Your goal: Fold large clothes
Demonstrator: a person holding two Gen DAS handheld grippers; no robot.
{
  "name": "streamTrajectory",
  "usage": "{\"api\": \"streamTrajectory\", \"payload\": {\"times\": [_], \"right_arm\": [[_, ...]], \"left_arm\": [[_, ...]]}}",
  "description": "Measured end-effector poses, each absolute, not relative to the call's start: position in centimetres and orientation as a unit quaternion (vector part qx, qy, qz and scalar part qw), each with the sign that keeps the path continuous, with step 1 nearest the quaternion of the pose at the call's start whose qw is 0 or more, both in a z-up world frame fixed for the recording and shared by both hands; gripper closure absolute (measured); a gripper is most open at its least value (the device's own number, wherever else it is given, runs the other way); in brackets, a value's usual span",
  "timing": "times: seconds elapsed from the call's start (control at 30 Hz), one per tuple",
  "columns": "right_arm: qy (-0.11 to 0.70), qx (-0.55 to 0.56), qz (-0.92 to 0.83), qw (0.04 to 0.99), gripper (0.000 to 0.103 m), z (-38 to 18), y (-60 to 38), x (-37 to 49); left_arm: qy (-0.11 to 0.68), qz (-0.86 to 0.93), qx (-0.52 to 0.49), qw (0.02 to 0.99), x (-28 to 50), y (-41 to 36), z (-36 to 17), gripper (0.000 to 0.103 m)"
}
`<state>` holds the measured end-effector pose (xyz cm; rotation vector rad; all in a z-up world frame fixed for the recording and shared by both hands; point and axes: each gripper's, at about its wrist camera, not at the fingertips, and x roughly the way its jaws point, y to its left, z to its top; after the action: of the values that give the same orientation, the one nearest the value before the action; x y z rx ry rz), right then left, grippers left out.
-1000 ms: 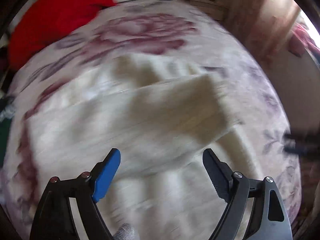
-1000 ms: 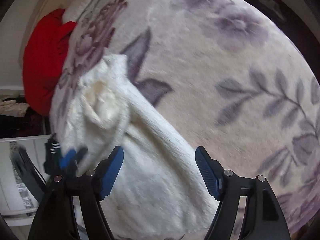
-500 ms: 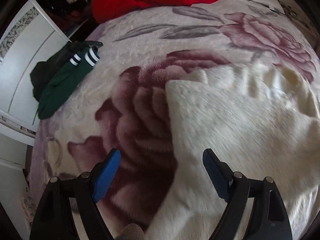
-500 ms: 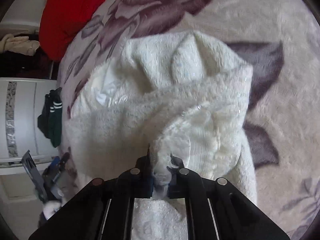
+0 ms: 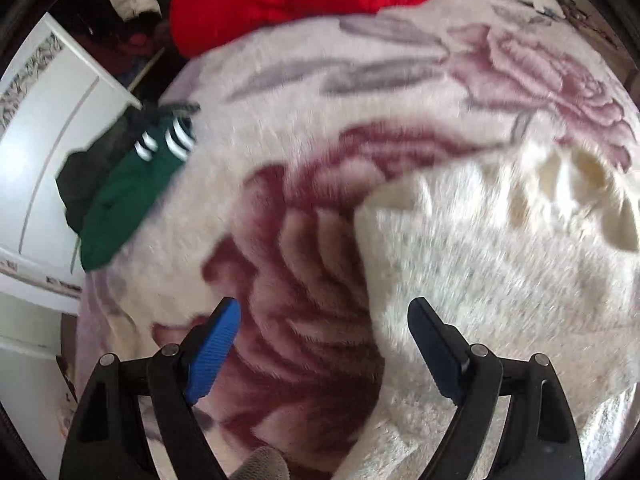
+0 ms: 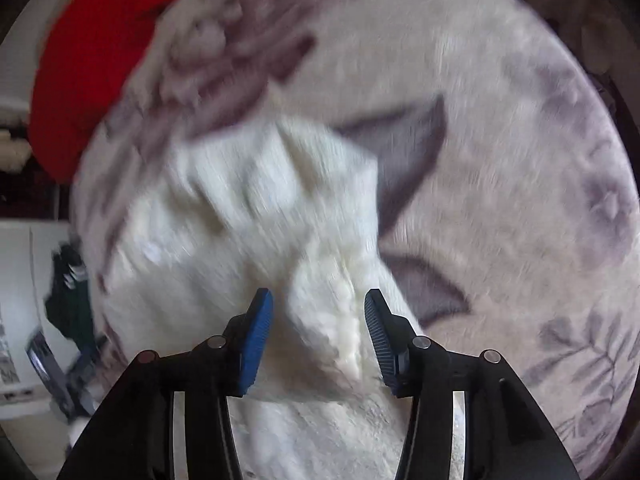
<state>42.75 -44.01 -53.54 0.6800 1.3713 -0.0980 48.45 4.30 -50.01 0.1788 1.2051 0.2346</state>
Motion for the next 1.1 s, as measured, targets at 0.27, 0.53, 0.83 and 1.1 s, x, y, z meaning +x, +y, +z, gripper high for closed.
{"api": "streamTrajectory", "payload": {"times": [0.27,0.53,0.83,1.1], "right_arm": [[0.667,0.165,0.03,0.726,0.043,-56.0,-36.0,56.1],[0.702,0.047,0.012,0.711,0.097,-61.6,-31.0,60.9],[0.692,0.121,-0.056,0.709,0.088,-59.9,-33.5,62.0],[0.68,0.173,0.191,0.686,0.041,-56.5,-22.4,60.5]], "left_arm": [[0.558,0.055,0.13,0.817,57.4,-1.4,-53.0,0.017],[0.549,0.03,0.198,0.811,61.4,-5.3,-57.1,0.017],[0.536,0.093,0.126,0.83,62.3,-0.5,-53.4,0.017],[0.534,0.161,0.163,0.813,58.5,3.2,-53.9,0.017]]}}
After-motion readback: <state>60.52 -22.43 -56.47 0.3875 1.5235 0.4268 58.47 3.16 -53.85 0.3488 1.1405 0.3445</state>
